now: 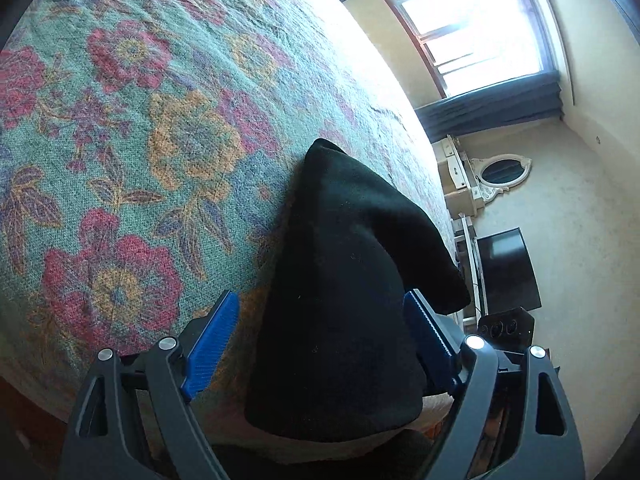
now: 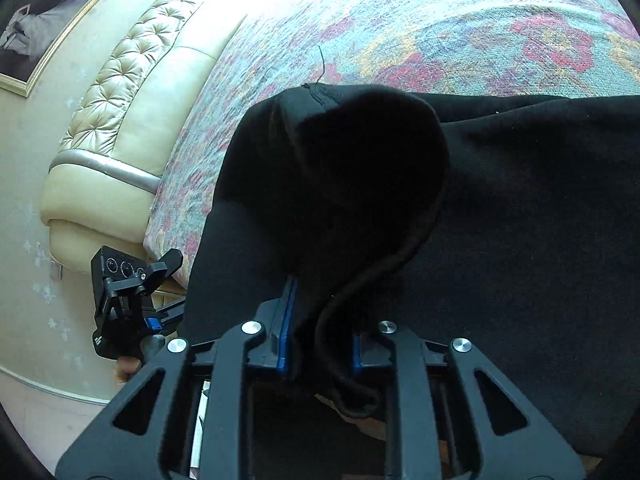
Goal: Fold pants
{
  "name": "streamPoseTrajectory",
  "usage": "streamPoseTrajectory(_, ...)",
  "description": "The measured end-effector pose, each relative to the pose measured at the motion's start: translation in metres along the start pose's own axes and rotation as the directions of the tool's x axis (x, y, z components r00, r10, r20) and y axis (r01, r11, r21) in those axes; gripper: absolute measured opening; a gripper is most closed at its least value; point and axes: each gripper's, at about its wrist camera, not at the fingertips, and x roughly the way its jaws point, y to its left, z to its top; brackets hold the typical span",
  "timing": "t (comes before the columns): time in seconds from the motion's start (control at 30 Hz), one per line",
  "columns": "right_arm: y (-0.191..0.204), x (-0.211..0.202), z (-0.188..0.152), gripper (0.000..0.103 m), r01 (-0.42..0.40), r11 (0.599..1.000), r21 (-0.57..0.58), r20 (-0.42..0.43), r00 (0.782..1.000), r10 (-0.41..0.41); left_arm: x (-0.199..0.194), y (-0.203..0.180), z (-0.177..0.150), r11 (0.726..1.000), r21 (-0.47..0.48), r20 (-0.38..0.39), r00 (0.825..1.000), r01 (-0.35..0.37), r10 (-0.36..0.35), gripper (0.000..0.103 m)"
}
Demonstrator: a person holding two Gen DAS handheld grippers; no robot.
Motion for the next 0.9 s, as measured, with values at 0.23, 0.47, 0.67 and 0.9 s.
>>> streamPoseTrajectory(0.23, 0.023, -0.06, 0.006, 0.013, -0.024, 0.993, -0.114, 0.118, 0.992, 0.037, -0.003, -0.007, -0.001, 0.999, -0.005, 0.006, 0.999, 0.05, -0.05, 0.083)
streamPoseTrajectory(0.47, -0.004, -0.117, 0.0, 0.013, 0.013, 0.995, -0.102, 0.194, 0.981, 0.007, 0.012, -0.028, -0.004, 0.997, 0.03, -0.04, 0.997, 0.065, -0.064, 0.083)
streamPoseTrajectory(0.67, -0.062, -0.137, -0.009, 0.013, 0.063, 0.998, -0.014, 0.197, 0.979, -0.059, 0.028, -0.059, -0.013, 0.989, 0.135, -0.065, 0.997, 0.06, -0.052, 0.083)
streamPoseTrajectory(0.9, -0.12, -0.12, -0.025, 0.013, 0.021, 0.994, 0.108, 0.167, 0.985, -0.039, 0.049, -0.105, -0.031, 0.95, 0.308, -0.09, 0.996, 0.05, -0.023, 0.083)
